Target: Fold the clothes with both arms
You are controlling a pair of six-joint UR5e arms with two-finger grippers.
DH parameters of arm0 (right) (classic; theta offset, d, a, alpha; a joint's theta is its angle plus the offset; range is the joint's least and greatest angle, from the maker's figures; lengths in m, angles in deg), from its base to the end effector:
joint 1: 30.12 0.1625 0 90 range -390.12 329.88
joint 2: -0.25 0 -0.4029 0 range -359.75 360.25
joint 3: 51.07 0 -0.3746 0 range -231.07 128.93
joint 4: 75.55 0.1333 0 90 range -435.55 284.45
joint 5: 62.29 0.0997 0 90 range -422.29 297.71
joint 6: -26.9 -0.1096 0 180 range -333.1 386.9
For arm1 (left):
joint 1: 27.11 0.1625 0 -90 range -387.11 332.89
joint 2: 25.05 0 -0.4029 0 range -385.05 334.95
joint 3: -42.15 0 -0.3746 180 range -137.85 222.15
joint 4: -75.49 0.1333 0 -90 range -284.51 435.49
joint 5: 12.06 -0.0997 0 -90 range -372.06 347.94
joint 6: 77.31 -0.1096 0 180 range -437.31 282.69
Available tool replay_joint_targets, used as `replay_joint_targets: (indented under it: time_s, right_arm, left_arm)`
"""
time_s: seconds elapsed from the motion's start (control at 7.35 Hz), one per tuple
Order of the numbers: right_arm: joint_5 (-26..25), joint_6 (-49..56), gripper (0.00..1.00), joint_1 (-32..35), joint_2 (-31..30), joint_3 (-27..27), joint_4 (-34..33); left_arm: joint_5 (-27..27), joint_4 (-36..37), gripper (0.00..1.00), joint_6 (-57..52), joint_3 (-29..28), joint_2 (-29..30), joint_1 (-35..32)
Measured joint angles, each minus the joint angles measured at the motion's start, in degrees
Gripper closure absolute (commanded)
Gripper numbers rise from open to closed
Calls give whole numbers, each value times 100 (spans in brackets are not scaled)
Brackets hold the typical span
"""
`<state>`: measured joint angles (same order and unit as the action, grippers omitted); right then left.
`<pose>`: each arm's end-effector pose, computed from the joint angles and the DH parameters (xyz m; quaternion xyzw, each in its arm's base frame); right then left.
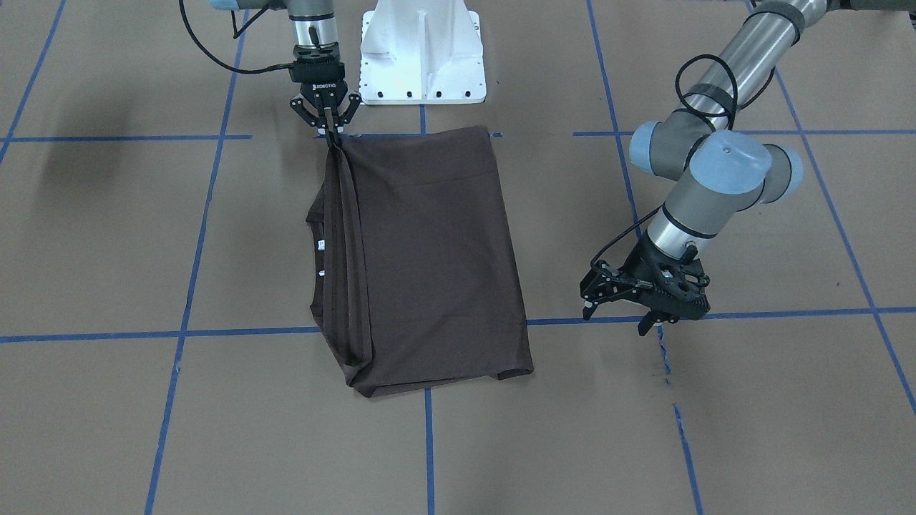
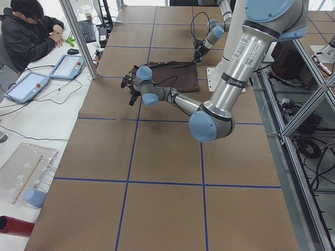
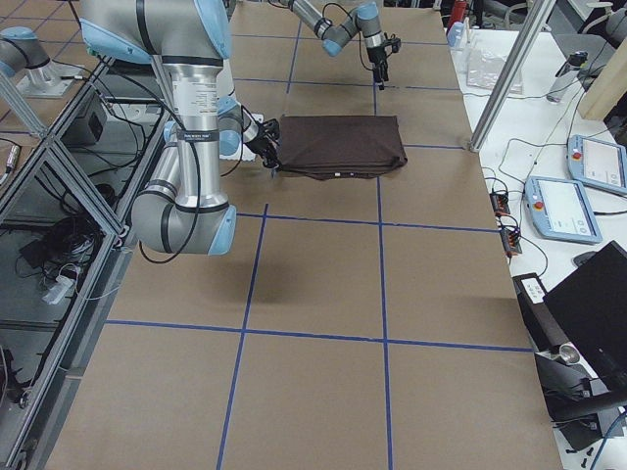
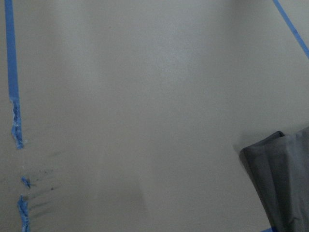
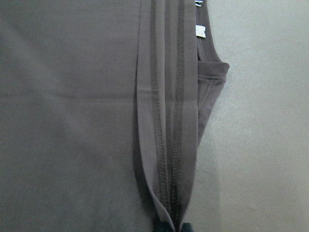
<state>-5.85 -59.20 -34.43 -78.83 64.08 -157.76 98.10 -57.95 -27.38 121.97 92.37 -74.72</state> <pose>-0.5274 -0.1547 0.3343 0.2665 -0.3585 0.0440 0.8936 0.3891 -0.5680 0.3726 0.2355 0.4633 0.0323 0.8537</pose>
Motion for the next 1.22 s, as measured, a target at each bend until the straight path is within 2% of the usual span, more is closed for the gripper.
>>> replay_joint_targets:
  time_s: [0.27,0.54,0.95,1.22]
  right_arm:
    - [101,16,0,41,11,71,6]
    - [577,486,0,417,97,92,-17]
    - [1430,1220,0,1157,546,-352,-106]
    - [1669,1291,0,1260,705,-500,-302]
  left_arm:
    - [4,2,0,0,-2,0,18]
    - [5,2,0,0,-2,0,35]
    - [5,0,0,7,-5,0,86]
    - [5,-2,0,8,-9,-6,113]
